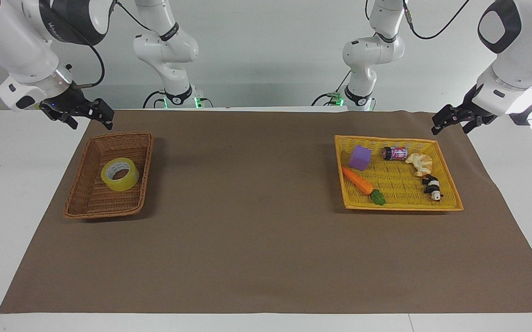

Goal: Move tape to another basket

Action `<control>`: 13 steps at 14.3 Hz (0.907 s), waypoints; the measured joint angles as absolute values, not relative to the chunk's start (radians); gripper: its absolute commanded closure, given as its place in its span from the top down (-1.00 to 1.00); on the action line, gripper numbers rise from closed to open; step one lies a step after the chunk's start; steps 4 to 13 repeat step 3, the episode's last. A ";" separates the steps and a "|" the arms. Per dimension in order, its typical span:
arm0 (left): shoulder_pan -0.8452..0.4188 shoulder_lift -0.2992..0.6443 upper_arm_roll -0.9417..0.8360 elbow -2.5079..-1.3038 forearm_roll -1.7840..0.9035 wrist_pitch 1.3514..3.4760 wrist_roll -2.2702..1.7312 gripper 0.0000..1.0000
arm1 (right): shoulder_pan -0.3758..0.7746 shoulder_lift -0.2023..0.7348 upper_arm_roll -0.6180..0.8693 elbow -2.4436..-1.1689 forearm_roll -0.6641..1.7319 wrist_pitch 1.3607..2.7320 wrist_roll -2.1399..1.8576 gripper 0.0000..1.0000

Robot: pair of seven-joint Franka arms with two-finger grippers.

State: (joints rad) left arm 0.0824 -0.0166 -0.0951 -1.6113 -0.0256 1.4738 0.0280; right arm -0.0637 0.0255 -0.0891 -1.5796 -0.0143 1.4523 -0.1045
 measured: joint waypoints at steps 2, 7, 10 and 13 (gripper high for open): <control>0.082 -0.034 -0.095 -1.611 -0.026 1.462 0.028 0.99 | -0.064 0.029 -0.088 -1.574 -0.024 1.452 -0.105 1.00; 0.082 -0.041 -0.095 -1.611 -0.026 1.458 0.028 0.99 | -0.063 0.030 -0.087 -1.573 -0.025 1.451 -0.105 1.00; 0.082 -0.041 -0.095 -1.611 -0.026 1.458 0.028 0.99 | -0.063 0.030 -0.087 -1.573 -0.025 1.451 -0.105 1.00; 0.082 -0.041 -0.095 -1.611 -0.026 1.458 0.028 0.99 | -0.063 0.030 -0.087 -1.573 -0.025 1.451 -0.105 1.00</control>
